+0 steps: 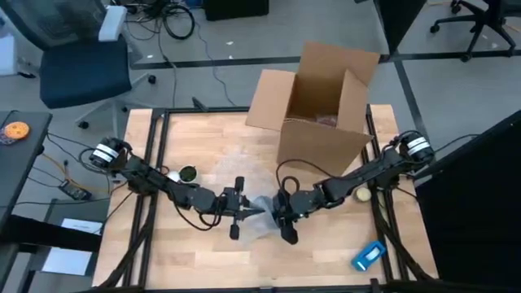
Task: Wrap mug
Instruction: Wrap the purple mug with the bubble wrap
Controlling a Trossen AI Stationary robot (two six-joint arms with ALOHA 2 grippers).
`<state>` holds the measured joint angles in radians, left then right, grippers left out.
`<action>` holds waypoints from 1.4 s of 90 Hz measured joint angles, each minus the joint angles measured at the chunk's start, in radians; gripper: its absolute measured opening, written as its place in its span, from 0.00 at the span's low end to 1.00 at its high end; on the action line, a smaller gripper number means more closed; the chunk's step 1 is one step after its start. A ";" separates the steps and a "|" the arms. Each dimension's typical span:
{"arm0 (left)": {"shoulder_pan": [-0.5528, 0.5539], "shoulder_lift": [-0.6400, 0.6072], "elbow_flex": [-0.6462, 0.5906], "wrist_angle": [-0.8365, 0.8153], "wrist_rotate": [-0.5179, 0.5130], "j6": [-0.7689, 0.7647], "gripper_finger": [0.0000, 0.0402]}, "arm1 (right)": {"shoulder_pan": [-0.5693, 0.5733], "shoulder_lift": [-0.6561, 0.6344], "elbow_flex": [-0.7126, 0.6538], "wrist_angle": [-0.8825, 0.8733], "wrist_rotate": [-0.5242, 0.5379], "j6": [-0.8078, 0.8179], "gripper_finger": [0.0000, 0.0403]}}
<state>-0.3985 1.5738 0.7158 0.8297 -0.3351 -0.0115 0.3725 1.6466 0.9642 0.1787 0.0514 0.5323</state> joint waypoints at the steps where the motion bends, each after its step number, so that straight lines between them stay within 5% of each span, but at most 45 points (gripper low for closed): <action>1: 0.000 0.000 0.000 -0.002 -0.001 -0.001 0.00 | 0.000 0.000 0.000 0.000 -0.001 0.000 0.18; 47: 0.025 0.004 0.000 -0.076 -0.030 -0.050 0.00 | 0.002 0.000 0.000 -0.001 -0.125 0.047 0.18; 126: 0.095 0.144 0.000 -0.068 -0.009 -0.089 0.00 | 0.002 0.000 0.000 -0.022 -0.131 0.083 0.18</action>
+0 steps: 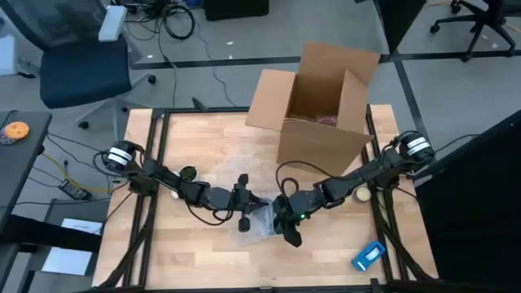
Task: Wrap mug
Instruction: Wrap the purple mug with the bubble wrap
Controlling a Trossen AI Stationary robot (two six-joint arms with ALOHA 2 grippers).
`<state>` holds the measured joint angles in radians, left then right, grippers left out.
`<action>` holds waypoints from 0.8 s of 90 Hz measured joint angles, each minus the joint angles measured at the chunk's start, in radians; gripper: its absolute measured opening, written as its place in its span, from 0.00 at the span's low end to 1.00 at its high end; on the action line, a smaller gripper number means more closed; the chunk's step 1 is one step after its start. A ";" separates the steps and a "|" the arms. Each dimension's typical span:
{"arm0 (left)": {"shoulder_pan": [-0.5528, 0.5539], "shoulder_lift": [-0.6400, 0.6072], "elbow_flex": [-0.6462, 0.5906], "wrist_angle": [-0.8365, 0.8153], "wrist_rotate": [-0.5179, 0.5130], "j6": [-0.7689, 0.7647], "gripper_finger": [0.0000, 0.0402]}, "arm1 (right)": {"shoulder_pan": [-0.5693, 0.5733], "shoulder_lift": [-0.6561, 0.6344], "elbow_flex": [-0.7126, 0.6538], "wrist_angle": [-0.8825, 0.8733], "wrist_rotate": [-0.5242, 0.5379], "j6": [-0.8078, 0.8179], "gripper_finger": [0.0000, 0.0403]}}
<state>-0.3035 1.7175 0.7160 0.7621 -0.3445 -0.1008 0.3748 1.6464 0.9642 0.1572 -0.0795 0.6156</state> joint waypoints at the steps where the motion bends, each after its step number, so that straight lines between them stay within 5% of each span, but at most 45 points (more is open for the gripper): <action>1: 0.001 0.000 0.000 -0.003 0.000 0.002 0.00 | 0.000 0.000 0.000 -0.004 0.003 -0.002 0.18; 51: 0.029 0.000 0.000 -0.087 0.002 0.019 0.00 | -0.005 -0.025 0.000 -0.125 0.032 0.013 0.18; 72: 0.029 0.000 0.000 -0.096 0.002 0.017 0.00 | -0.013 -0.144 0.001 -0.296 0.098 0.028 0.18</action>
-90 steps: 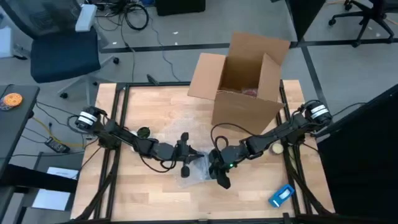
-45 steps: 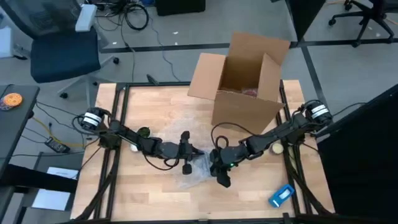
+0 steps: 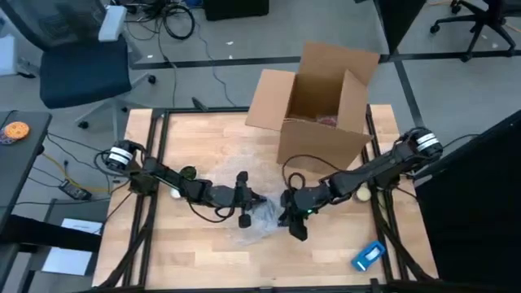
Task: Wrap mug
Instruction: Wrap the purple mug with the bubble wrap
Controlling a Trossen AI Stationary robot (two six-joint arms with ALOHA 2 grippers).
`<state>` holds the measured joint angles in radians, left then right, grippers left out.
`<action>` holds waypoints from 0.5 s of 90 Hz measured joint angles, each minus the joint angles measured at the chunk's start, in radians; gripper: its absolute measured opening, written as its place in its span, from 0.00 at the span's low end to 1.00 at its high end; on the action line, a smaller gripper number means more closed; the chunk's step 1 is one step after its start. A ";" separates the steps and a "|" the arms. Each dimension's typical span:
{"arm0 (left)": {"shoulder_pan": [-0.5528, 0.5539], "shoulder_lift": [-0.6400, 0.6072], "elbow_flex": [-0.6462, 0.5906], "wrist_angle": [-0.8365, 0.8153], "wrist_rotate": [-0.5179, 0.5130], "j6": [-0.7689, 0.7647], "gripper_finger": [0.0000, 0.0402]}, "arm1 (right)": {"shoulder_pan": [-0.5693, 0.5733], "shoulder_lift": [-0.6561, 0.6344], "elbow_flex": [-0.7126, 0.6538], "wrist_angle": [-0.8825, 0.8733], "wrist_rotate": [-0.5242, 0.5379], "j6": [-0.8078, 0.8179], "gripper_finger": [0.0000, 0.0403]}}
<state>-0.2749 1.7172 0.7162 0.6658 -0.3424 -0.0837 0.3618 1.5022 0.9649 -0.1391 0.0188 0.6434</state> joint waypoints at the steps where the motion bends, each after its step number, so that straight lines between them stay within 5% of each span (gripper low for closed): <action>1: 0.000 0.000 0.000 -0.001 0.000 0.000 0.00 | 0.000 -0.007 0.000 -0.009 0.009 0.000 0.18; 18: 0.006 -0.002 0.000 0.005 -0.005 0.000 0.00 | -0.002 -0.082 0.000 0.045 0.190 -0.072 0.18; 45: 0.027 -0.003 0.000 0.042 -0.012 -0.004 0.00 | -0.034 0.085 0.000 0.253 0.112 -0.208 0.13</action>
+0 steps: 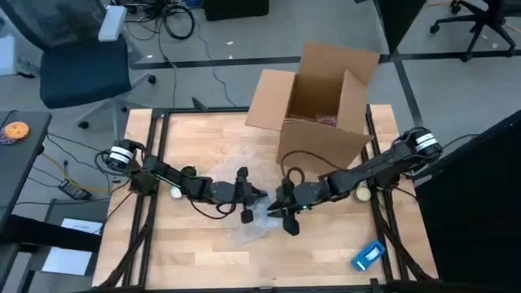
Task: Wrap mug
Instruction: Wrap the purple mug with the bubble wrap
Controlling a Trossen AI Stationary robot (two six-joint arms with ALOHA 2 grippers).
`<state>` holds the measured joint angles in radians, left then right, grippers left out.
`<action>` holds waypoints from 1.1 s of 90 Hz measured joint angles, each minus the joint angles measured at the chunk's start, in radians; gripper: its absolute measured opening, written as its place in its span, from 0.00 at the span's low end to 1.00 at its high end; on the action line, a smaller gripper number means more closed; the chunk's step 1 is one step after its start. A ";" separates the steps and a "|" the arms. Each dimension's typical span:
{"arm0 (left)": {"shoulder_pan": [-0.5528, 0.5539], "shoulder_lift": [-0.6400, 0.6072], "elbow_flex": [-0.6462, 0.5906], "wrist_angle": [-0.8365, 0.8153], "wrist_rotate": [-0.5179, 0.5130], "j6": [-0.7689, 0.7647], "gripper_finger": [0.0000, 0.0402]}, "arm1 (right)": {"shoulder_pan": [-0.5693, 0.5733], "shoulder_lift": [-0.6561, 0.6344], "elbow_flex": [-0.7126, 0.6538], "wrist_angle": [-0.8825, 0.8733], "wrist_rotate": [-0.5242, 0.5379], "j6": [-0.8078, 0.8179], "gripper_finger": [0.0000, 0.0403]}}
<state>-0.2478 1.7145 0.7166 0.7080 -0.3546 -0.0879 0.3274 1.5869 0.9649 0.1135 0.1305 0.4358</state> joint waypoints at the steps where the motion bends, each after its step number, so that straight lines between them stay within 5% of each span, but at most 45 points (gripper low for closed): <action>1: 0.000 0.000 0.000 0.000 0.000 0.000 0.00 | -0.001 0.006 0.000 0.005 -0.002 -0.004 0.12; 13: 0.000 0.000 0.000 0.003 0.000 -0.001 0.00 | -0.015 0.072 0.000 0.072 -0.079 -0.041 0.02; 56: 0.000 -0.052 0.002 0.057 0.000 0.034 0.00 | -0.050 0.116 0.000 0.042 -0.044 -0.025 0.00; 99: -0.002 -0.277 0.001 -0.230 0.004 0.134 0.07 | -0.055 0.159 0.002 0.062 -0.041 0.006 0.00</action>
<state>-0.2501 1.4380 0.7177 0.4784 -0.3508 0.0457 0.2722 1.7462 0.9665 0.1760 0.0898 0.4413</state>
